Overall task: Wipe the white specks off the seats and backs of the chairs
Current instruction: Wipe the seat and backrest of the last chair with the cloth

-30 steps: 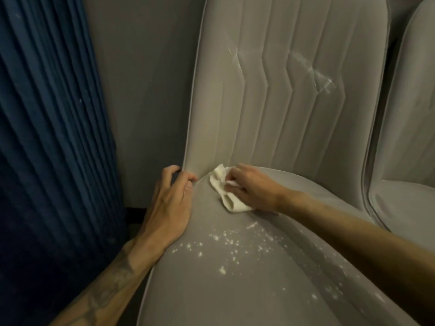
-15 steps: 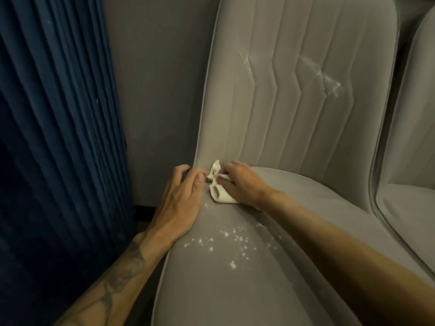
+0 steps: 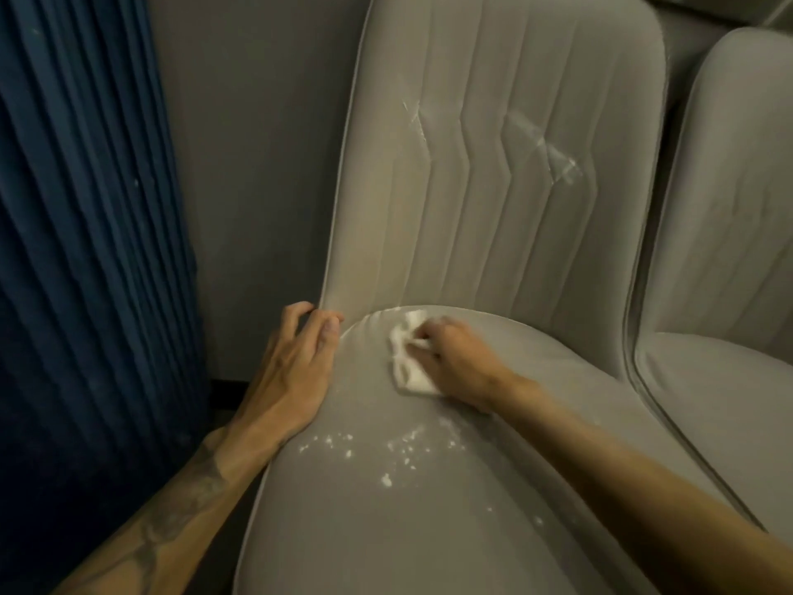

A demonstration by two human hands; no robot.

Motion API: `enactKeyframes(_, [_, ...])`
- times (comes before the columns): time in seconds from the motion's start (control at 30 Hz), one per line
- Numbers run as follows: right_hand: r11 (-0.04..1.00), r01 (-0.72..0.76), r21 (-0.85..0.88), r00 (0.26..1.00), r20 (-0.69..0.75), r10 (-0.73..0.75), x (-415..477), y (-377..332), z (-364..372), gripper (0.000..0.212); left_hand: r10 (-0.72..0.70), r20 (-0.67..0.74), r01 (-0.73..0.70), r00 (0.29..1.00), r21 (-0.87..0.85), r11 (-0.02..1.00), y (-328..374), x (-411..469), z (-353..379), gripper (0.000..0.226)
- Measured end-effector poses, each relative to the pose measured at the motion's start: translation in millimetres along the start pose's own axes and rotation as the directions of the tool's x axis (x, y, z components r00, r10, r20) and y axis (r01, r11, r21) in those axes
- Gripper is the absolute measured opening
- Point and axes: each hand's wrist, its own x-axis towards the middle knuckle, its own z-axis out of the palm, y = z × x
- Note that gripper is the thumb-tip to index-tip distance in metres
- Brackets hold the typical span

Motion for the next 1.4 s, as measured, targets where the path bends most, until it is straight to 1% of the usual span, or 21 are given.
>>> enactKeyframes(0.1, [0.954, 0.264, 0.142, 0.963, 0.017, -0.268, -30, -34, 9, 0.025, 0.018, -0.011, -0.018, 1.000, 0.035, 0.999, -1, 0, -1, 0.063])
enactKeyframes(0.17, [0.930, 0.347, 0.123, 0.934, 0.044, -0.355, -39, -21, -2, 0.023, 0.014, -0.014, -0.013, 1.000, 0.054, 0.998, 1, 0, -1, 0.067])
enactKeyframes(0.23, [0.969, 0.247, 0.025, 0.967, 0.051, -0.248, -34, 21, -17, 0.026, 0.002, -0.020, -0.001, 1.000, 0.061, 0.998, 4, 0, 0, 0.070])
enactKeyframes(0.27, [0.994, 0.107, -0.031, 0.993, 0.057, -0.105, -29, 45, -25, 0.030, -0.003, -0.019, 0.004, 1.000, 0.059, 0.998, 6, -1, 0, 0.069])
enactKeyframes(0.33, [0.973, -0.177, -0.147, 0.982, 0.034, 0.184, -23, 85, -39, 0.034, -0.005, -0.012, 0.006, 1.000, 0.060, 0.998, 10, -3, 1, 0.066])
enactKeyframes(0.4, [0.952, -0.241, -0.189, 0.970, -0.007, 0.244, -22, 90, -36, 0.034, -0.003, -0.013, 0.004, 1.000, 0.072, 0.997, 10, -4, 1, 0.061])
enactKeyframes(0.47, [0.991, -0.114, -0.074, 0.993, -0.020, 0.113, -30, 69, -24, 0.029, -0.002, -0.013, 0.003, 1.000, 0.077, 0.997, 9, -4, 1, 0.061])
enactKeyframes(0.53, [0.987, 0.145, 0.074, 0.989, 0.005, -0.145, -57, 43, -17, 0.023, 0.001, -0.011, 0.000, 1.000, 0.072, 0.997, 8, -3, 2, 0.062])
enactKeyframes(0.6, [0.944, 0.318, 0.089, 0.942, 0.080, -0.325, -75, 43, -25, 0.018, 0.009, -0.014, -0.008, 1.000, 0.075, 0.997, 5, -2, 2, 0.061])
enactKeyframes(0.63, [0.941, 0.334, 0.052, 0.936, 0.097, -0.338, -75, 55, -32, 0.019, 0.012, -0.013, -0.011, 1.000, 0.075, 0.997, 4, -2, 2, 0.061])
enactKeyframes(0.7, [0.972, 0.218, -0.090, 0.975, 0.066, -0.212, -64, 95, -44, 0.025, 0.012, -0.003, -0.011, 1.000, 0.067, 0.998, 2, -1, 3, 0.059])
enactKeyframes(0.73, [0.983, 0.067, -0.172, 0.997, 0.052, -0.059, -56, 114, -51, 0.029, 0.009, -0.001, -0.009, 1.000, 0.061, 0.998, 1, -1, 3, 0.058])
enactKeyframes(0.8, [0.938, -0.223, -0.265, 0.974, -0.015, 0.227, -48, 139, -58, 0.035, 0.010, 0.000, -0.010, 1.000, 0.058, 0.998, 1, -1, 3, 0.055])
enactKeyframes(0.87, [0.937, -0.280, -0.211, 0.960, -0.047, 0.276, -47, 137, -52, 0.034, 0.016, 0.001, -0.016, 1.000, 0.055, 0.998, 0, -1, 3, 0.053])
enactKeyframes(1.0, [0.990, 0.124, 0.066, 0.992, 0.024, -0.125, -86, 92, -40, 0.022, 0.008, -0.011, -0.007, 1.000, 0.044, 0.999, -2, 1, 4, 0.053])
enactKeyframes(1.07, [0.968, 0.247, 0.053, 0.963, 0.101, -0.251, -98, 94, -48, 0.018, 0.002, -0.021, -0.001, 1.000, 0.039, 0.999, -2, 2, 4, 0.047])
enactKeyframes(1.13, [0.980, 0.193, -0.049, 0.976, 0.107, -0.187, -91, 119, -61, 0.022, 0.001, -0.018, 0.000, 1.000, 0.044, 0.999, -3, 1, 5, 0.041])
enactKeyframes(1.23, [0.966, -0.125, -0.226, 0.990, 0.042, 0.137, -74, 146, -76, 0.032, 0.017, -0.023, -0.016, 1.000, 0.042, 0.999, -3, 0, 5, 0.043])
enactKeyframes(1.27, [0.958, -0.161, -0.236, 0.985, 0.024, 0.172, -72, 144, -72, 0.032, 0.020, -0.026, -0.018, 0.999, 0.046, 0.999, -3, 1, 5, 0.045])
enactKeyframes(1.33, [0.988, -0.081, -0.135, 0.997, -0.014, 0.080, -86, 124, -59, 0.028, 0.029, -0.027, -0.027, 0.999, 0.059, 0.998, -6, 1, 5, 0.047])
enactKeyframes(1.4, [0.993, 0.108, 0.042, 0.994, -0.005, -0.108, -115, 98, -53, 0.022, 0.038, -0.029, -0.036, 0.999, 0.060, 0.998, -9, 3, 6, 0.042])
